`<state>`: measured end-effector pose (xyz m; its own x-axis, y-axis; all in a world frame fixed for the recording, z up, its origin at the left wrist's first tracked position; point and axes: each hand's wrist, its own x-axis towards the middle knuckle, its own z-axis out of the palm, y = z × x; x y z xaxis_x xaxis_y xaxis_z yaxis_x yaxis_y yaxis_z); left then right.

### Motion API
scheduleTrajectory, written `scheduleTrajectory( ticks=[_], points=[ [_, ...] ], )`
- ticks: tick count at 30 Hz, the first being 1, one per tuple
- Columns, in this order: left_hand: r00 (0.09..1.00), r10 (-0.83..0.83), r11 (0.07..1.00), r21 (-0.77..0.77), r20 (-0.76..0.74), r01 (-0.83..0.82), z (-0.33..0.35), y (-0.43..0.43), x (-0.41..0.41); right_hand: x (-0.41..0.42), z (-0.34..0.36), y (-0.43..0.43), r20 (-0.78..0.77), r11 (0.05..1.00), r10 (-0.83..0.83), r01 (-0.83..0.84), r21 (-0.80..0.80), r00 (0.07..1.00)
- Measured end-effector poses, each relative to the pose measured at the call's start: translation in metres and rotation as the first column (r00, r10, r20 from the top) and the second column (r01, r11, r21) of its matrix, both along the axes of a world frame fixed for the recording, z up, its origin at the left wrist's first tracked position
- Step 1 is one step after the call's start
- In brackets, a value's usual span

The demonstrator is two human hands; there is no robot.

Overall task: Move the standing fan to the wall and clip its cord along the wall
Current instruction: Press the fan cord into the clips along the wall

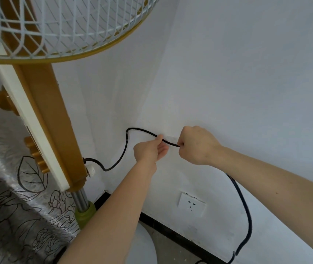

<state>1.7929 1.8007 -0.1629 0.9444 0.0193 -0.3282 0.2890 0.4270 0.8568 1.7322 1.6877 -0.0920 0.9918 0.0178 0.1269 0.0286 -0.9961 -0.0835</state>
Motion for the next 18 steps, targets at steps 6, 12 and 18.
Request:
scheduleTrajectory(
  ticks=[6,12,18],
  points=[
    [0.995,-0.100,0.990,0.104,-0.002,0.100,0.003,0.003,0.002,0.003,0.000,0.002,-0.011,0.998,-0.009,0.010,0.064,1.000],
    [0.978,-0.209,0.970,0.130,-0.008,0.208,0.008,0.008,0.004,0.007,0.007,0.001,-0.021,0.990,0.003,0.000,0.143,1.000],
    [0.967,-0.256,0.952,0.178,0.011,0.250,0.012,0.010,0.006,0.017,0.020,0.006,-0.001,0.980,0.027,-0.026,0.200,1.000]
  ],
)
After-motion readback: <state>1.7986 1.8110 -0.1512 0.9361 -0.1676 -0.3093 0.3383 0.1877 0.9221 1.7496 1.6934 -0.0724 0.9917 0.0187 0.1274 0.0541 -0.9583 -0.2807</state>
